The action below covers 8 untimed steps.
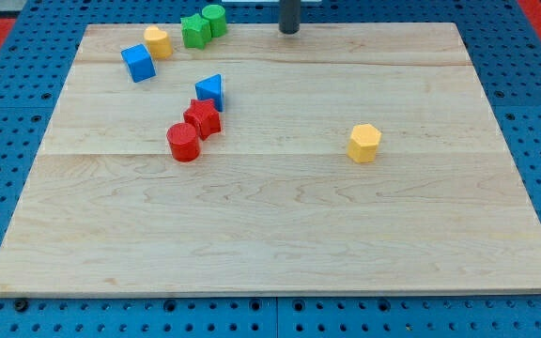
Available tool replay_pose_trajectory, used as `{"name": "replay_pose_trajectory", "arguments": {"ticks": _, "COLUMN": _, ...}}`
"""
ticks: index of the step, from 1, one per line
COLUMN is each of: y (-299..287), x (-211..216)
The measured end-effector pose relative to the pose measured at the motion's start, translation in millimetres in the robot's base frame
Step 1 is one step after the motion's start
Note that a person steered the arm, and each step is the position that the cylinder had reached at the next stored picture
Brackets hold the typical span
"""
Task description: Move the green star to the top center of the board
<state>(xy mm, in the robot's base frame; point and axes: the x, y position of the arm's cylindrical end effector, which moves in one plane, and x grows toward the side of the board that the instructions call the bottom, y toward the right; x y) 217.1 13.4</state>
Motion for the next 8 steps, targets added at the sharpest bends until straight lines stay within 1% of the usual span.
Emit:
{"name": "replay_pose_trajectory", "arguments": {"ticks": 1, "y": -83, "x": 11}}
{"name": "replay_pose_trajectory", "arguments": {"ticks": 2, "y": -145, "x": 13}}
{"name": "replay_pose_trajectory", "arguments": {"ticks": 3, "y": -174, "x": 14}}
{"name": "replay_pose_trajectory", "arguments": {"ticks": 4, "y": -178, "x": 12}}
{"name": "replay_pose_trajectory", "arguments": {"ticks": 5, "y": -213, "x": -9}}
{"name": "replay_pose_trajectory", "arguments": {"ticks": 6, "y": -211, "x": -20}}
{"name": "replay_pose_trajectory", "arguments": {"ticks": 7, "y": -166, "x": -24}}
{"name": "replay_pose_trajectory", "arguments": {"ticks": 8, "y": -162, "x": -26}}
